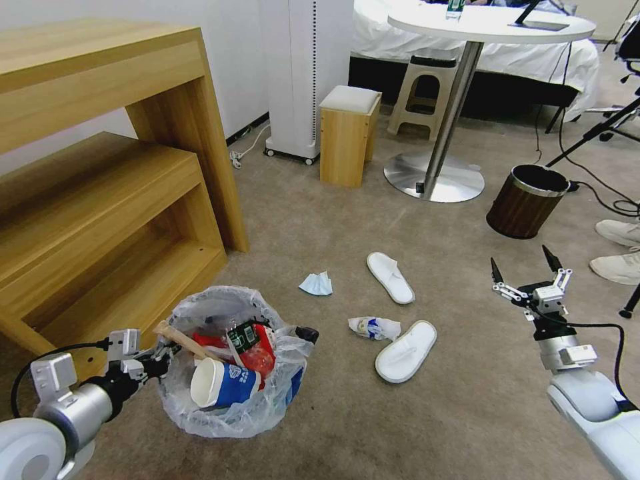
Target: Pick up the trash bin and place the garbage on the floor into it.
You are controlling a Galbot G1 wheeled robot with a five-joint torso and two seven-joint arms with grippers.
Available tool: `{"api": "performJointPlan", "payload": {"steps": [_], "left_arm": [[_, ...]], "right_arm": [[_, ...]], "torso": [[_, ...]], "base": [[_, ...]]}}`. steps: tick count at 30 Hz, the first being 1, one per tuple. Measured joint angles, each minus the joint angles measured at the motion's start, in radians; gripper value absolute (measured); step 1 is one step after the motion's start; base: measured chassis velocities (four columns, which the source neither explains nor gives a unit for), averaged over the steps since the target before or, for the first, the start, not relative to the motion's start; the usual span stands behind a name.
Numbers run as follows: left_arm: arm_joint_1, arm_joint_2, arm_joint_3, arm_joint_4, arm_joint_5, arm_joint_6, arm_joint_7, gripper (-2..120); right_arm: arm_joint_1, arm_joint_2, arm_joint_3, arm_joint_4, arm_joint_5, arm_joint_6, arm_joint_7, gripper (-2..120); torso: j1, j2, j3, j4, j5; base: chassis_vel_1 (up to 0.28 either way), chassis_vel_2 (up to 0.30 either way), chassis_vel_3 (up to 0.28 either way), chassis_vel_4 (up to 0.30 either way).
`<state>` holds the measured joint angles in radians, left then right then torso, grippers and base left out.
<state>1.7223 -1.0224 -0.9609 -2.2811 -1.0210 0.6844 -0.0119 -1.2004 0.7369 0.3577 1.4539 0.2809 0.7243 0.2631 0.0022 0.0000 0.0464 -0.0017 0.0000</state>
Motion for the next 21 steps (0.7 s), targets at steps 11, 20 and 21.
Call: {"api": "performJointPlan", "payload": {"steps": [11, 20, 21], "left_arm": [[-0.005, 0.005, 0.002, 0.011, 0.002, -0.004, 0.006, 0], [-0.006, 0.005, 0.002, 0.017, 0.005, -0.006, 0.012, 0], [-0.005, 0.004, 0.002, 0.018, 0.006, -0.006, 0.012, 0]], "right_arm": [[-0.007, 0.002, 0.035, -0.002, 0.004, -0.017, -0.004, 100], [0.005, 0.001, 0.047, -0.025, -0.021, -0.032, -0.006, 100], [0.006, 0.001, 0.047, -0.026, -0.022, -0.032, -0.005, 100]], "torso": [[0.0, 0.0, 0.0, 0.0, 0.0], [0.0, 0.0, 0.0, 0.0, 0.0001], [0.0, 0.0, 0.0, 0.0, 0.0001]], "base": [[0.0, 0.0, 0.0, 0.0], [0.0, 0.0, 0.0, 0.0], [0.0, 0.0, 0.0, 0.0]]}}
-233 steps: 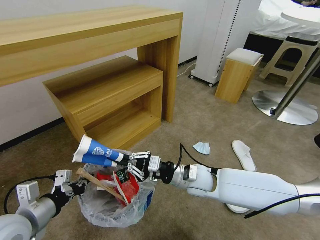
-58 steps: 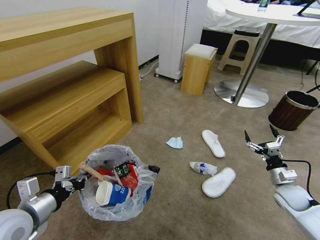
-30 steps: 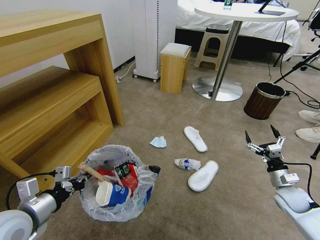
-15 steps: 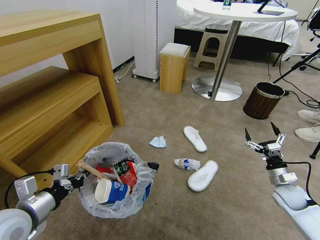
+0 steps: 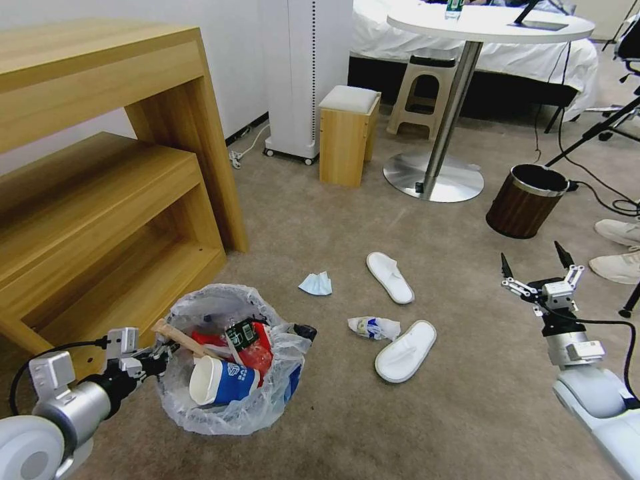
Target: Pick up the trash bin and place the garbage on the floor into it.
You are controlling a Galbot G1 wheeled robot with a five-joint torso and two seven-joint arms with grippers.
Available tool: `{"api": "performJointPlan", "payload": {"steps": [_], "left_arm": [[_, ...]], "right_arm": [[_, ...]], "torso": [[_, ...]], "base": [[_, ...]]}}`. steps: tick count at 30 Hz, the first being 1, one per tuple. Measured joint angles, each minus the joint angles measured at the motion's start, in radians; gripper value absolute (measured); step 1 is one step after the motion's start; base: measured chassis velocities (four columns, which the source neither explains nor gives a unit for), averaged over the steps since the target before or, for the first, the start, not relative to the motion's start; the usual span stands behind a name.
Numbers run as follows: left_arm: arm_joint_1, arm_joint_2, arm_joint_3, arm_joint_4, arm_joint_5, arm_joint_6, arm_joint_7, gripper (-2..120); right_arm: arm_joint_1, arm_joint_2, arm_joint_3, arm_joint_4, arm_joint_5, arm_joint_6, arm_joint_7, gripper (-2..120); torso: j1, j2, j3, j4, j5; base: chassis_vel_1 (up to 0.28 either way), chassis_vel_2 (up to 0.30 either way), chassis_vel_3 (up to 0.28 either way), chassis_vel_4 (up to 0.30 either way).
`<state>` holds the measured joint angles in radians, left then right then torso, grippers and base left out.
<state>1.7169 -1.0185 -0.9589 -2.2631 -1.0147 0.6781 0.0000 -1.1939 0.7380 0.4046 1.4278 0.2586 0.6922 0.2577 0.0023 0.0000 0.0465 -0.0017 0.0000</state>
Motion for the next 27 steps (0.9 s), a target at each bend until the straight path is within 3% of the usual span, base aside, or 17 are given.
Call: {"api": "performJointPlan", "payload": {"steps": [27], "left_arm": [[0.013, -0.014, 0.0, -0.008, 0.016, -0.007, 0.012, 0]], "right_arm": [[-0.007, -0.005, 0.027, -0.001, 0.003, -0.005, 0.001, 100]], "torso": [[0.0, 0.0, 0.0, -0.0001, -0.0001]], "base": [[0.0, 0.0, 0.0, 0.0]]}}
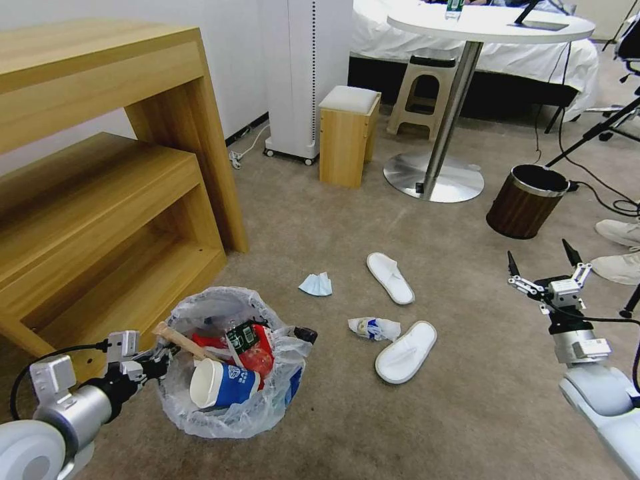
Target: Pick up the trash bin and place the garbage on the floor into it.
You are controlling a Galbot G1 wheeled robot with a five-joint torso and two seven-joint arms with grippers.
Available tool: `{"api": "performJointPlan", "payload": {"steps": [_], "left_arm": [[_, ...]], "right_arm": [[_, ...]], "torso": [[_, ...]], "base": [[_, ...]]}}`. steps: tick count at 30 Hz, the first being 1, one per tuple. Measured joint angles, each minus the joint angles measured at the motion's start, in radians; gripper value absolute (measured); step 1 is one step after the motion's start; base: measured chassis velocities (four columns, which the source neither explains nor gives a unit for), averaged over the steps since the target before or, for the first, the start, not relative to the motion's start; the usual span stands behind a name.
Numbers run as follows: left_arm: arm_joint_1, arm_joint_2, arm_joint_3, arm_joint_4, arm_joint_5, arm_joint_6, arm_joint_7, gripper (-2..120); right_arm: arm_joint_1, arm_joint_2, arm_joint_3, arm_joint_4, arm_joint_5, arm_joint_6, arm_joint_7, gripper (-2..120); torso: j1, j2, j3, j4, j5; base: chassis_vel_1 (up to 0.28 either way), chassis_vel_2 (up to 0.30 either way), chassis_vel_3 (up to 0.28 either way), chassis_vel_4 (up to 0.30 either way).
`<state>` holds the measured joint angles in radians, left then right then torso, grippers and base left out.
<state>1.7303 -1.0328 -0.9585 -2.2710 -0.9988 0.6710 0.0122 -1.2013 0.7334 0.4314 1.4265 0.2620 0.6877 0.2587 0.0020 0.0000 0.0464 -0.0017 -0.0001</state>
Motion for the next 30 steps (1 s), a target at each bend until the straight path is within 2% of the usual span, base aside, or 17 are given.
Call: {"api": "performJointPlan", "payload": {"steps": [30], "left_arm": [[-0.004, -0.002, -0.002, 0.002, 0.002, -0.003, 0.004, 0]], "right_arm": [[0.023, 0.004, -0.027, -0.009, -0.002, 0.012, -0.014, 100]], "torso": [[0.0, 0.0, 0.0, 0.0, 0.0001]], "base": [[-0.072, 0.068, 0.07, -0.072]]}}
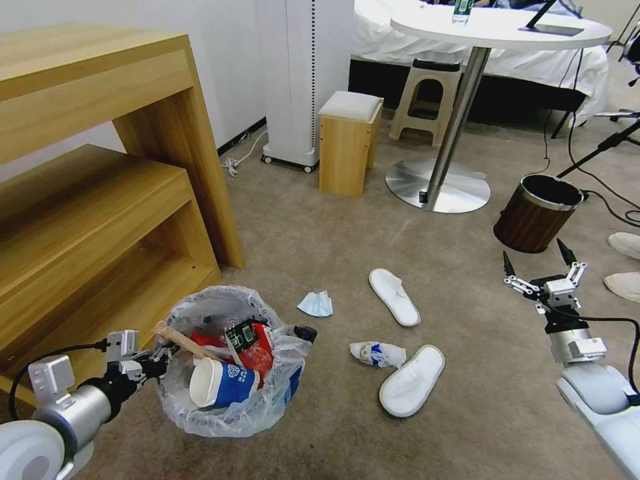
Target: Pick up the trash bin and place the garbage on the floor into it.
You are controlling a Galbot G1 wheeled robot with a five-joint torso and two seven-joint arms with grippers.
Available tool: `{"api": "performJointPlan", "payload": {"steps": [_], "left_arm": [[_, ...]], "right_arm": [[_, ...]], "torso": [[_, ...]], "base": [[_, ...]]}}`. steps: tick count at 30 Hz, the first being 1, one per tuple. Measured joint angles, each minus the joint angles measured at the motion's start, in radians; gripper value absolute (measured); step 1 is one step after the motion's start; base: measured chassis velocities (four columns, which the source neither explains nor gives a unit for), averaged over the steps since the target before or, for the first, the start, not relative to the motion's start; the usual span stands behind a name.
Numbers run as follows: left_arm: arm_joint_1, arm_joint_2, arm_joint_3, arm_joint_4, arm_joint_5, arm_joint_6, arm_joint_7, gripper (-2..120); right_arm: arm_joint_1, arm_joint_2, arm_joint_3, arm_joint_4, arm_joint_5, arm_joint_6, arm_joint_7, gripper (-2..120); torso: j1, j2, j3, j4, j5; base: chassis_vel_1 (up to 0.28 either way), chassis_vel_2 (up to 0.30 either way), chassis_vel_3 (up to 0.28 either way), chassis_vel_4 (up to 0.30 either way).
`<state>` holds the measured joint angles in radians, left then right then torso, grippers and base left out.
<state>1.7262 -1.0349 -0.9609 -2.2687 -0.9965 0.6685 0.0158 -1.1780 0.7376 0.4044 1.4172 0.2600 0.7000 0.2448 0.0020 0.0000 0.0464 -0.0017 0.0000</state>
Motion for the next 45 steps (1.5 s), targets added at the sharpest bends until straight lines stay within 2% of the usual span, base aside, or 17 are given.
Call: {"api": "performJointPlan", "payload": {"steps": [18, 26, 33, 35, 36, 45], "left_arm": [[-0.005, 0.007, 0.0, 0.006, -0.006, -0.003, -0.004, 0], [-0.006, 0.01, -0.001, 0.014, -0.01, -0.006, -0.005, 0], [-0.009, 0.016, -0.005, 0.022, -0.015, -0.006, -0.006, 0], [-0.016, 0.015, -0.005, 0.025, -0.018, -0.007, -0.008, 0], [-0.018, 0.014, -0.005, 0.028, -0.019, -0.007, -0.009, 0], [-0.025, 0.0, -0.003, 0.036, -0.016, -0.007, -0.008, 0]], "right_arm": [[0.0, 0.004, -0.025, 0.003, 0.006, 0.003, 0.002, 100], [0.01, 0.009, -0.07, 0.008, 0.029, 0.012, 0.029, 100], [0.01, -0.024, -0.106, -0.003, 0.024, -0.001, 0.023, 100], [0.0, -0.036, -0.135, -0.012, 0.066, 0.006, -0.005, 100], [-0.028, -0.051, -0.148, -0.009, 0.118, 0.016, -0.053, 100], [-0.161, -0.11, -0.173, 0.015, 0.209, 0.083, -0.234, 100]], "torso": [[0.0, 0.0, 0.0, 0.0, -0.0001], [0.0, 0.0, 0.0, 0.0, -0.0002], [0.0, 0.0, 0.0, -0.0001, -0.0004], [0.0, 0.0, 0.0, 0.0001, 0.0002], [0.0, 0.0, 0.0, 0.0001, 0.0001], [0.0, 0.0, 0.0, -0.0001, 0.0]], "base": [[-0.057, 0.057, 0.056, -0.05], [0.0, 0.0, 0.0, 0.0], [0.0, 0.0, 0.0, 0.0], [0.0, 0.0, 0.0, 0.0], [0.0, 0.0, 0.0, 0.0], [0.0, 0.0, 0.0, 0.0]]}}
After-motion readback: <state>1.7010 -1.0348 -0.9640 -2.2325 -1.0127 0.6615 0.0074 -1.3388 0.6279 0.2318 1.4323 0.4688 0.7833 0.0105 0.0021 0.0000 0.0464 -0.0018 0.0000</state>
